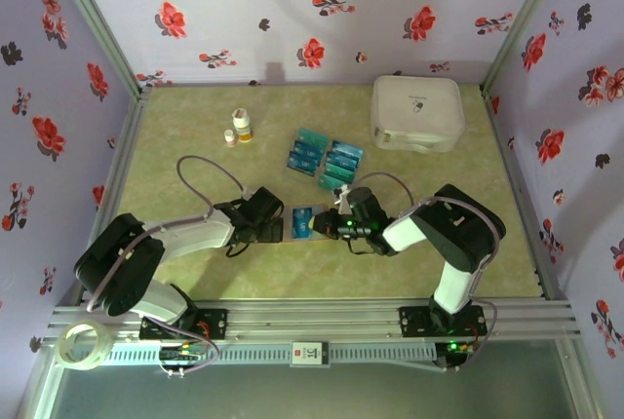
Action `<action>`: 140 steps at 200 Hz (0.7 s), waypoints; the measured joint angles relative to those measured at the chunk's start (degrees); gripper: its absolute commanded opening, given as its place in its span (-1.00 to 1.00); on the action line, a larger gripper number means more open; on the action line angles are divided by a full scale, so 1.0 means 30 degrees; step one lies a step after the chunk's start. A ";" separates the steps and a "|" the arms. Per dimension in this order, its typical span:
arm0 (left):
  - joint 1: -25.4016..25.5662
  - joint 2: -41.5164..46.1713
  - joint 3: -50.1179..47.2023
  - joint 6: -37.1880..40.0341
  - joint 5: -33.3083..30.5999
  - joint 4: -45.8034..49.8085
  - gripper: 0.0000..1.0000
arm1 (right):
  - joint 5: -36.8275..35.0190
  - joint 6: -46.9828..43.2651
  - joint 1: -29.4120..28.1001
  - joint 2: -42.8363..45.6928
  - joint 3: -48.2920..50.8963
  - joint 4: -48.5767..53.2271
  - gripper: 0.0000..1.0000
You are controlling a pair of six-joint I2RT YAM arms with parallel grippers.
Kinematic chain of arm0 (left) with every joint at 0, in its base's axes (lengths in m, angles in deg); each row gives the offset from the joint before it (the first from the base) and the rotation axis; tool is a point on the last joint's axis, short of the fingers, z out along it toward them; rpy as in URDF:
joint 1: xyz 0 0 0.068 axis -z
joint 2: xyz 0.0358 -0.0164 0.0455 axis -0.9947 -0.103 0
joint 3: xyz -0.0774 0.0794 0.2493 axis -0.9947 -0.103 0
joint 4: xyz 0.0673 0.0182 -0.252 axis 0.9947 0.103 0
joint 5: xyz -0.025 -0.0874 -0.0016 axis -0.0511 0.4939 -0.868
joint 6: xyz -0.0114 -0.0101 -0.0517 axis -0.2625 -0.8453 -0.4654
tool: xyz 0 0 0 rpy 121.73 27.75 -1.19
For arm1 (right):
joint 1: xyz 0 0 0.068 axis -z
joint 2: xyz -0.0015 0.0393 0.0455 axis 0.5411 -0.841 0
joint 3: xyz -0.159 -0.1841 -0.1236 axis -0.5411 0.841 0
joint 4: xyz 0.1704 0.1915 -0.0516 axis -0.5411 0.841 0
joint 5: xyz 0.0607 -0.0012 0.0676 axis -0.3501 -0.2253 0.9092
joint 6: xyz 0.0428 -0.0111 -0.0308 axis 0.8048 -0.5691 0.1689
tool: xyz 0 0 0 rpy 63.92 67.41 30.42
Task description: Put the credit cards into the card holder
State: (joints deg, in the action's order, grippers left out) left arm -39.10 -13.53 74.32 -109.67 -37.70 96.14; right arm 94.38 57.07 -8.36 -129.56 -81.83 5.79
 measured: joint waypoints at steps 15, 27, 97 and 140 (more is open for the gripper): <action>0.0000 0.0000 -0.0022 0.0000 0.0000 -0.0051 0.99 | 0.0087 -0.0087 0.0000 -0.0058 -0.0102 0.0087 -1.00; 0.0000 0.0000 -0.0029 0.0000 0.0000 -0.0066 0.99 | 0.0138 -0.0124 0.0000 -0.0080 -0.0124 0.0117 -1.00; 0.0000 0.0000 -0.0080 0.0000 0.0007 -0.0168 0.99 | 0.0510 -0.0226 0.0073 -0.0117 -0.0437 0.0277 -0.51; 0.0000 0.0000 -0.0080 0.0000 0.0007 -0.0175 0.99 | 0.0561 -0.0903 0.0073 0.0510 -0.1078 0.1894 -0.27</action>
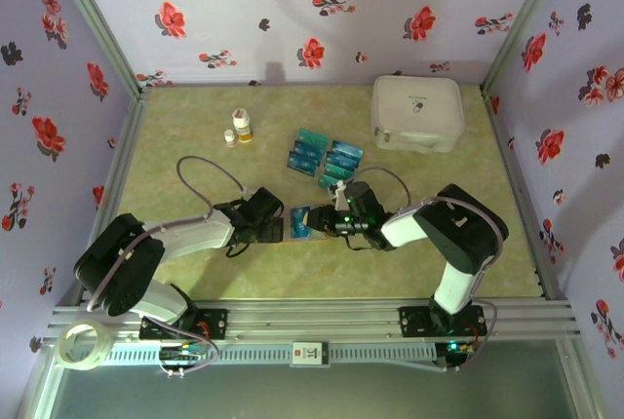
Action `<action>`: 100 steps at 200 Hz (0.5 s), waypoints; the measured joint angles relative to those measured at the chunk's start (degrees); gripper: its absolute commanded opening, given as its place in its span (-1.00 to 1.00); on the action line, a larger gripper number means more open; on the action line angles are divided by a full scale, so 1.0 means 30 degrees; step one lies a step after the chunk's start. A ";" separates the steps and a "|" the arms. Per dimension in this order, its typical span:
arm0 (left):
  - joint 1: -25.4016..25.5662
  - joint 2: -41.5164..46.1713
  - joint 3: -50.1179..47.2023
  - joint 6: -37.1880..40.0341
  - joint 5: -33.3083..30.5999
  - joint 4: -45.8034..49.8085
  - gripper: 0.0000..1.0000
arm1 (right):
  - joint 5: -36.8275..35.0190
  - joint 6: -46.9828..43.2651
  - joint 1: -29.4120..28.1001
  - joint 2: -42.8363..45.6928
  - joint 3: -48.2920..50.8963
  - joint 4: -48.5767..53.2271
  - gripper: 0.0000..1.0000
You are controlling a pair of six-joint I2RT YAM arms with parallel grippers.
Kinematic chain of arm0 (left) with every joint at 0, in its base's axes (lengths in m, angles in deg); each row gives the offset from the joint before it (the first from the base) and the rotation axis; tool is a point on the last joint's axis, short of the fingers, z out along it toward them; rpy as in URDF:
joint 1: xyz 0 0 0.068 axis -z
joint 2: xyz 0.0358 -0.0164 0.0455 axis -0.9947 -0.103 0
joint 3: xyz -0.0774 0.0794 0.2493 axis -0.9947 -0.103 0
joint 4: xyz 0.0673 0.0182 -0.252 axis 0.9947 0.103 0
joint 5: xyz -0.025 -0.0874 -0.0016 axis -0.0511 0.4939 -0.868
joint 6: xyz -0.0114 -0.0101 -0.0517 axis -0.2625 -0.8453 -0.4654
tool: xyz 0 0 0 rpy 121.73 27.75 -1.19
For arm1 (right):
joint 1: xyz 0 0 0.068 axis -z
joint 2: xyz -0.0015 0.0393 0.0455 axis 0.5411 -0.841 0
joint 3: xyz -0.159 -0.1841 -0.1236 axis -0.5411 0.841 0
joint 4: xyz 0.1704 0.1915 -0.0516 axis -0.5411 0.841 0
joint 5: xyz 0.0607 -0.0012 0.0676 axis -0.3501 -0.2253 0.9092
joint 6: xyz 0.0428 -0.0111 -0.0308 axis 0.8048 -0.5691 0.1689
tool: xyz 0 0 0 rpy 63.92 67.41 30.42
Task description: Put the credit cards into the card holder
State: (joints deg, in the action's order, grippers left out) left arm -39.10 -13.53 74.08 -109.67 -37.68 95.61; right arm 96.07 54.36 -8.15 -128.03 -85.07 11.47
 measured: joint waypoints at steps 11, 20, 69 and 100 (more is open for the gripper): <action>0.0000 0.0000 -0.0015 0.0000 -0.0007 -0.0015 0.99 | -0.0051 -0.0255 0.0000 0.0211 -0.0160 0.0648 -0.22; 0.0000 0.0000 -0.0022 0.0000 0.0000 -0.0058 0.99 | -0.0073 -0.0430 -0.0007 0.0364 -0.0335 0.1224 -0.18; 0.0000 -0.0022 -0.0124 -0.0007 -0.0007 -0.0474 0.99 | -0.0510 -0.1494 -0.0007 0.1137 -0.1246 0.3993 0.06; -0.0007 -0.0022 -0.0138 -0.0015 -0.0007 -0.0503 0.99 | -0.1049 -0.2266 0.0000 0.1858 -0.1763 0.6164 0.08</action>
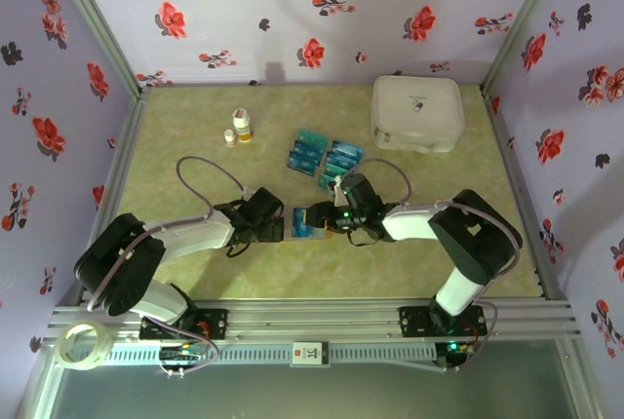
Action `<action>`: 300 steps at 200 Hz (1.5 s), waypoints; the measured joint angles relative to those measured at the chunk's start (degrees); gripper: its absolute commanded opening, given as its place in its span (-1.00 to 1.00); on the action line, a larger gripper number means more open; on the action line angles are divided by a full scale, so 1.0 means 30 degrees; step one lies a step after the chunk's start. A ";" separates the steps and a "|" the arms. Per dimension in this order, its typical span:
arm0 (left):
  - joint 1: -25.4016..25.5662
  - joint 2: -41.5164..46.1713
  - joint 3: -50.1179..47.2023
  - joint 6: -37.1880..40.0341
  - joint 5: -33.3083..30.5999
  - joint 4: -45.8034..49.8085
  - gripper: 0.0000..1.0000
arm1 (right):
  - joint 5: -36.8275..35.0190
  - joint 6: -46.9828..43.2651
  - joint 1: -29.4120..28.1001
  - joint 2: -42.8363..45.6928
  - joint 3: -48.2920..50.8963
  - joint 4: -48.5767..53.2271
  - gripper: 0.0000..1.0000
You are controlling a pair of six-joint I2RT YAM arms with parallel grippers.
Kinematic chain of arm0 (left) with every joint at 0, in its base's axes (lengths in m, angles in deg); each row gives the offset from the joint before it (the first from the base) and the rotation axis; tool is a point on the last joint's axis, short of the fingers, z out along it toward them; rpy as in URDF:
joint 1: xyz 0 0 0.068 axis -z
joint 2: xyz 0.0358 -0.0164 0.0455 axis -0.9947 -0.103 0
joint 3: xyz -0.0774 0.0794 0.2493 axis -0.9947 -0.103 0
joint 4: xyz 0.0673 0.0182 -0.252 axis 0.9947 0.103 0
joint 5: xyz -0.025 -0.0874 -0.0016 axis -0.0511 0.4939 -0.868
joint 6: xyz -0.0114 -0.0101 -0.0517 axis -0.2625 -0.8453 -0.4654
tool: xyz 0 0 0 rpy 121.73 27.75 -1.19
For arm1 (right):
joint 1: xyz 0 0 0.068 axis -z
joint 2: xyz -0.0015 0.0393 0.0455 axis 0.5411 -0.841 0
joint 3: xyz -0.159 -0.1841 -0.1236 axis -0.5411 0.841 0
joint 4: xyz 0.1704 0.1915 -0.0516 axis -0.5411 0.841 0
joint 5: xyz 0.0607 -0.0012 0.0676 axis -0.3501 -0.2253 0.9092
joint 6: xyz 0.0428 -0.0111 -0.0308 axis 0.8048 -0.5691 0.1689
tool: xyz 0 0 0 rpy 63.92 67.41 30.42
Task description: Put the credit cards into the card holder
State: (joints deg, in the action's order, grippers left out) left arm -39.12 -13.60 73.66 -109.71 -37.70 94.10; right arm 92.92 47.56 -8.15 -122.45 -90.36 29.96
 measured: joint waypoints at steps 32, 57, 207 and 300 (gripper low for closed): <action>-0.0160 0.0117 -0.0007 0.0007 0.0182 0.0044 0.99 | -0.0984 -0.0699 -0.0007 0.1078 -0.0452 0.2288 -0.02; -0.0568 0.0379 -0.0007 0.0007 0.0248 0.0131 0.99 | -0.2215 -0.1268 -0.0175 0.1523 -0.1100 0.4058 -0.35; -0.2244 0.0459 0.0350 0.0080 0.0284 0.1406 0.99 | -0.7045 -0.3300 -0.2499 -0.1005 -0.5304 1.0003 -0.88; -0.2244 -0.0182 0.0495 0.0379 0.0299 0.1297 0.99 | -0.7009 -0.3453 -0.2761 -0.2127 -0.6076 1.0083 -0.89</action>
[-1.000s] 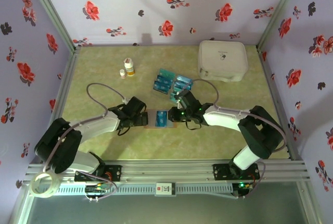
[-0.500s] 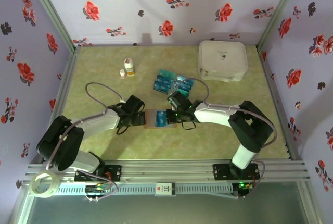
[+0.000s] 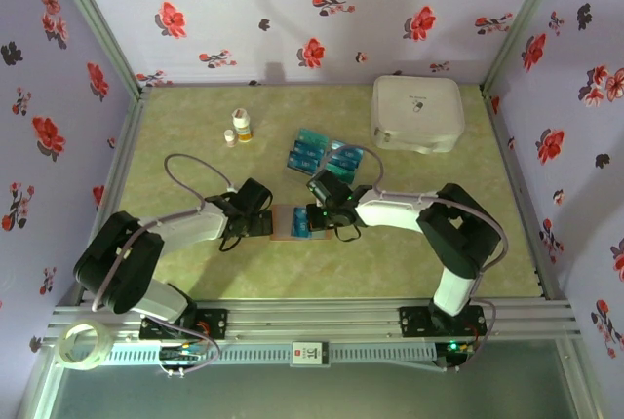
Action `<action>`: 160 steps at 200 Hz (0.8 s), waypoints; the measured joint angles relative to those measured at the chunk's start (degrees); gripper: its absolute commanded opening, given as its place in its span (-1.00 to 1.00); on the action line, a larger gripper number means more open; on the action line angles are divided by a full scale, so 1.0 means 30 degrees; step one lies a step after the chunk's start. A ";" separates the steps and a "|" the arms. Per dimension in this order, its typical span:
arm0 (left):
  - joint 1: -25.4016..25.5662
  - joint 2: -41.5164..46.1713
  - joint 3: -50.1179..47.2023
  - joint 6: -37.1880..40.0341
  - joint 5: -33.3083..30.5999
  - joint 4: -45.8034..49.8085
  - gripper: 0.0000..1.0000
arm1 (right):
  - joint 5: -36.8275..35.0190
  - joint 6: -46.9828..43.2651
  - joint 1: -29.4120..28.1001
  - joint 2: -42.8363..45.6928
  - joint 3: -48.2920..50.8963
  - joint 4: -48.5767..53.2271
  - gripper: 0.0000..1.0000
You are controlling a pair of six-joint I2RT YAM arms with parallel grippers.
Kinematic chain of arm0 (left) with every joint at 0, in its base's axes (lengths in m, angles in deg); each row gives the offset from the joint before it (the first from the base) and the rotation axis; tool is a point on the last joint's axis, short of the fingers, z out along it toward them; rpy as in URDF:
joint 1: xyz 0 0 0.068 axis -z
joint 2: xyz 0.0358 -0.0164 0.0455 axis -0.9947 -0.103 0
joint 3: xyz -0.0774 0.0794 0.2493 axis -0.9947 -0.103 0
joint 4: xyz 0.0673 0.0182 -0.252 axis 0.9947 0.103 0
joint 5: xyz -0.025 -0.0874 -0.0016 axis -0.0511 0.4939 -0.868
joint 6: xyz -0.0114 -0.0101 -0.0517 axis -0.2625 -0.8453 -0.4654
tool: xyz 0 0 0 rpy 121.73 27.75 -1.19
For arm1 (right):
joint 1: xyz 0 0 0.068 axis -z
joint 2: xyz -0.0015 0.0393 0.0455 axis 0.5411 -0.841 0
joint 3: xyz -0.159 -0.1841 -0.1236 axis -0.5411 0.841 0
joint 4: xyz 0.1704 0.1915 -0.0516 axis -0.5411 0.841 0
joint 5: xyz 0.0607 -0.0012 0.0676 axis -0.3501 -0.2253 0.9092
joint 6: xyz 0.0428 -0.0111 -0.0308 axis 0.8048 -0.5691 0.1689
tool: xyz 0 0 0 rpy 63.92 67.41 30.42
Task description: Put the credit cards into the card holder
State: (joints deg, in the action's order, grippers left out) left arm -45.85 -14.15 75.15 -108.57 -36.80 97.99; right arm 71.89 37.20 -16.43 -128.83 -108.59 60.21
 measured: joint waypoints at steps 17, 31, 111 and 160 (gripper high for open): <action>0.0000 -0.0095 0.0066 0.0080 0.0022 0.0000 0.99 | 0.0044 0.0000 -0.0022 -0.0124 -0.0095 0.0022 -0.89; 0.0000 -0.0138 0.0087 0.0102 0.0044 0.0000 0.99 | 0.0058 0.0000 -0.0044 -0.0197 -0.0306 0.0044 -0.89; 0.0000 -0.0321 0.0146 0.0138 0.0146 -0.0138 0.99 | 0.0299 0.0007 -0.0401 -0.1180 -0.1399 0.0051 -0.90; 0.0000 -0.0335 0.0160 0.0138 0.0168 -0.0146 0.99 | 0.0627 0.0015 -0.0794 -0.1581 -0.2266 0.0036 -0.90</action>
State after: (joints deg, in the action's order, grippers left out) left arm -45.85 -15.15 75.63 -108.16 -36.30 97.56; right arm 73.77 37.24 -18.81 -133.58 -115.39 60.32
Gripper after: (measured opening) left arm 0.996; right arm 0.055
